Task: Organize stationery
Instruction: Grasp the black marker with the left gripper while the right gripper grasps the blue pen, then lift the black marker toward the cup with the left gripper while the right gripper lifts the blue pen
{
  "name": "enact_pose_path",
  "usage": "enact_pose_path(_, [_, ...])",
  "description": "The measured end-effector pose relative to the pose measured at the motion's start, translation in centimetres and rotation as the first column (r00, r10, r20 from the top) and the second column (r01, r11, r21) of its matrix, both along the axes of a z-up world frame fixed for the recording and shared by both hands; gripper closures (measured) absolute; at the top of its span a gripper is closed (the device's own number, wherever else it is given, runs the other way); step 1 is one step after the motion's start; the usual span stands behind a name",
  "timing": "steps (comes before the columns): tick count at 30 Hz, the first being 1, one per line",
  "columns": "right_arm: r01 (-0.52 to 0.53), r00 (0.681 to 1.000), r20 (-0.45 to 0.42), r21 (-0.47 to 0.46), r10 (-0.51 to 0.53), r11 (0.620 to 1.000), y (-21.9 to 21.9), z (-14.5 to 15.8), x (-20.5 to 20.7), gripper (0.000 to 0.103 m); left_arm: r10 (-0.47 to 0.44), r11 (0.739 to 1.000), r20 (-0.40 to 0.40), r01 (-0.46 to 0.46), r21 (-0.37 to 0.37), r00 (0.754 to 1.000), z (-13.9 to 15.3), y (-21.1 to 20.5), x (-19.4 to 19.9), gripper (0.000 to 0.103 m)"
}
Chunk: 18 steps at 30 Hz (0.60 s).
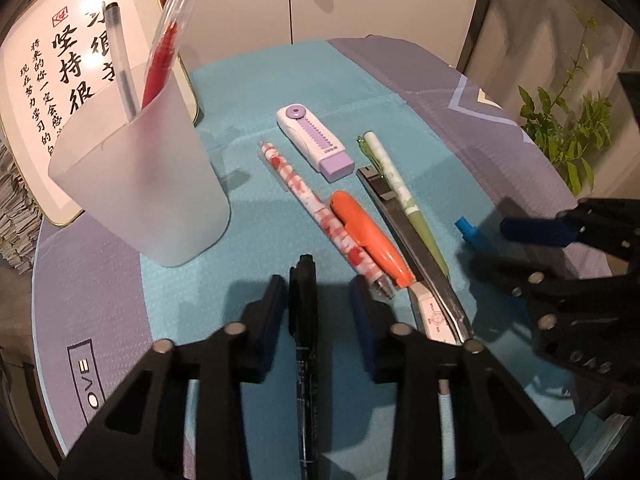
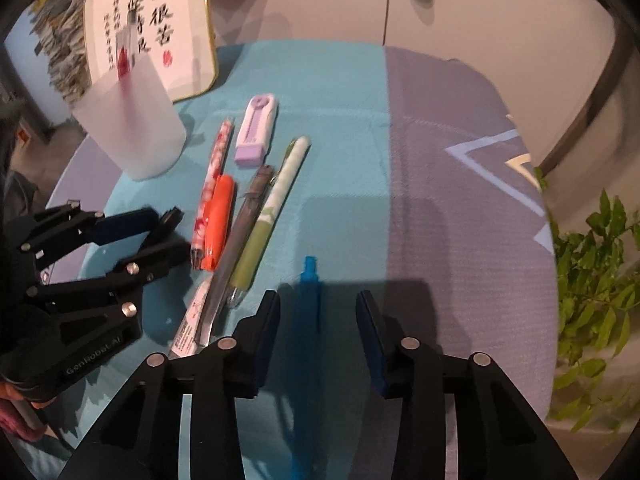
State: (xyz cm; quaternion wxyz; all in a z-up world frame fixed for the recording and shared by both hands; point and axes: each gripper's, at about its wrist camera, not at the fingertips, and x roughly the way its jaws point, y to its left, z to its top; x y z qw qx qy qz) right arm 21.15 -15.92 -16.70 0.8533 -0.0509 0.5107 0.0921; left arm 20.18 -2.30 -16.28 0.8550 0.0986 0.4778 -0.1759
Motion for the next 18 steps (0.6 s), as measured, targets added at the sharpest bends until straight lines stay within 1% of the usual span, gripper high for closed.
enact_pose_path(1, [0.0, 1.0, -0.01, -0.004, 0.0, 1.0, 0.1, -0.2, 0.1, 0.069, -0.003, 1.0, -0.001, 0.003, -0.003, 1.0, 0.0, 0.0, 0.0, 0.088])
enact_pose_path(2, [0.004, 1.0, 0.008, -0.016, -0.004, 1.0, 0.1, -0.2, 0.0, 0.08, -0.007, 1.0, -0.005, 0.007, -0.007, 1.0, 0.1, 0.0, 0.0, 0.091])
enact_pose_path(3, [0.006, 1.0, 0.004, -0.015, -0.006, 1.0, 0.1, -0.2, 0.0, 0.089, -0.01, 1.0, -0.009, 0.01, -0.009, 1.0, 0.1, -0.1, 0.0, 0.091])
enact_pose_path(6, [0.033, 0.999, -0.002, 0.035, -0.033, 0.999, -0.6, 0.2, -0.2, 0.09, -0.006, 1.0, -0.021, 0.005, -0.024, 1.0, 0.2, 0.0, 0.0, 0.091])
enact_pose_path(8, [0.04, 0.999, 0.016, 0.05, -0.041, 0.998, -1.1, 0.6, -0.4, 0.09, 0.002, 0.999, -0.01, -0.003, -0.041, 1.0, 0.8, 0.2, -0.5, 0.091])
enact_pose_path(13, [0.035, 0.996, 0.084, 0.09, -0.043, 0.995, -1.8, 3.1, -2.4, 0.09, 0.004, 0.997, 0.062, 0.001, -0.078, 0.998, 3.7, 0.9, -2.5, 0.091])
enact_pose_path(18, [0.016, 0.987, 0.157, 0.121, -0.035, 0.993, -1.3, 5.6, -4.9, 0.09, 0.013, 0.994, 0.125, 0.001, -0.105, 0.992, 6.0, 1.6, -4.5, 0.091])
